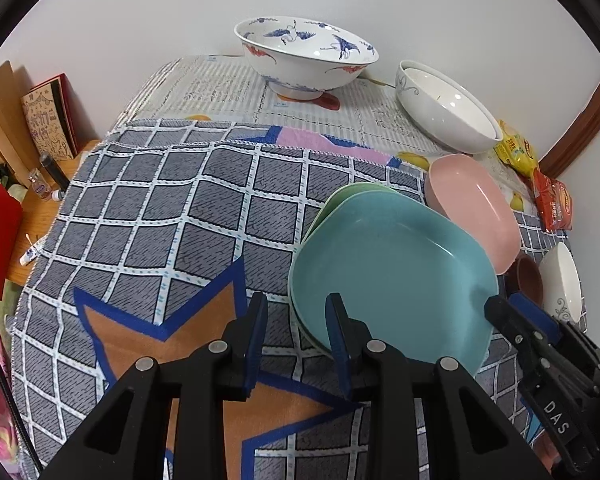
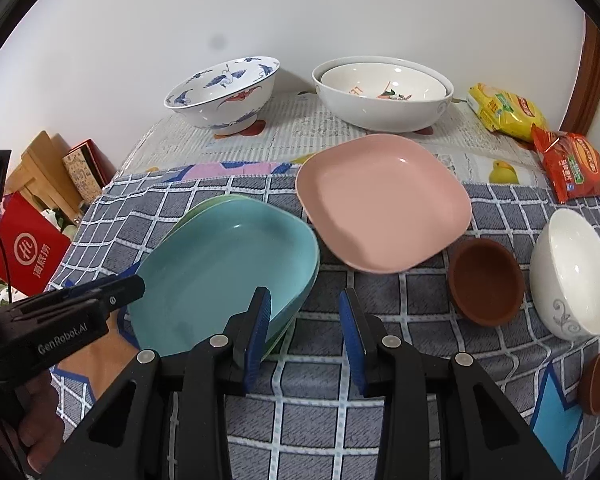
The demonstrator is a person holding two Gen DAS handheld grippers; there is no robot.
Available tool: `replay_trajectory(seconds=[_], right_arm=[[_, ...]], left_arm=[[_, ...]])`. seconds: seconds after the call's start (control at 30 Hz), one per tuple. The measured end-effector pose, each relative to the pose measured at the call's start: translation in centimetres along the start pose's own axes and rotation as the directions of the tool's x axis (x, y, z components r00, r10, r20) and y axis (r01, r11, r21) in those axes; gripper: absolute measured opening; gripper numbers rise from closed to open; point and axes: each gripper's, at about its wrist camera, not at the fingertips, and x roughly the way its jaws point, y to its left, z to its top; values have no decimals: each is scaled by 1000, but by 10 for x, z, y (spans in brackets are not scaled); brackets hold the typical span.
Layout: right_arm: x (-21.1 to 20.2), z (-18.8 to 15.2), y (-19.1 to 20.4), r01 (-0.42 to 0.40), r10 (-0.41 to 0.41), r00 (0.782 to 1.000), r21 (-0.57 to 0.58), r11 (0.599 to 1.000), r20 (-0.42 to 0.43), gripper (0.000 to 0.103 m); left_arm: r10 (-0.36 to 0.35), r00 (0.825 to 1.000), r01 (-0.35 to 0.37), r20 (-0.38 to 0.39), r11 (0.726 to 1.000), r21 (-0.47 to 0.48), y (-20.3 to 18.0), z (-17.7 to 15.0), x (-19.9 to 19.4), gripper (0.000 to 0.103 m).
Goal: Organize plates and bowls
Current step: 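Lower the light-blue plate onto the green plate and open both grippers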
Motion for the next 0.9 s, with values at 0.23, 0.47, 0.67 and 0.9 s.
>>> replay_trajectory(seconds=[0.23,0.47,0.67,0.9], right_arm=[[11,-5,8,-15,15,1000,-15,1000,-23,9],[25,-8,9,13,-14,999,-23,1000,-33,9],[13,-4,0,43,-43,999,-28,999,-15,22],[-21,5,-32,116,-115,992,-12,993,56,50]], left_arm=[[9,1000,-9,20,1000,5,1,-8,-14,36],[25,1000,-25,13,1000,6,7,-9,-12,36],[21,1000,-21,21,1000,16,1,-8,-15,36],[31,998,-35,63,997,64,-32,3,-29,36]])
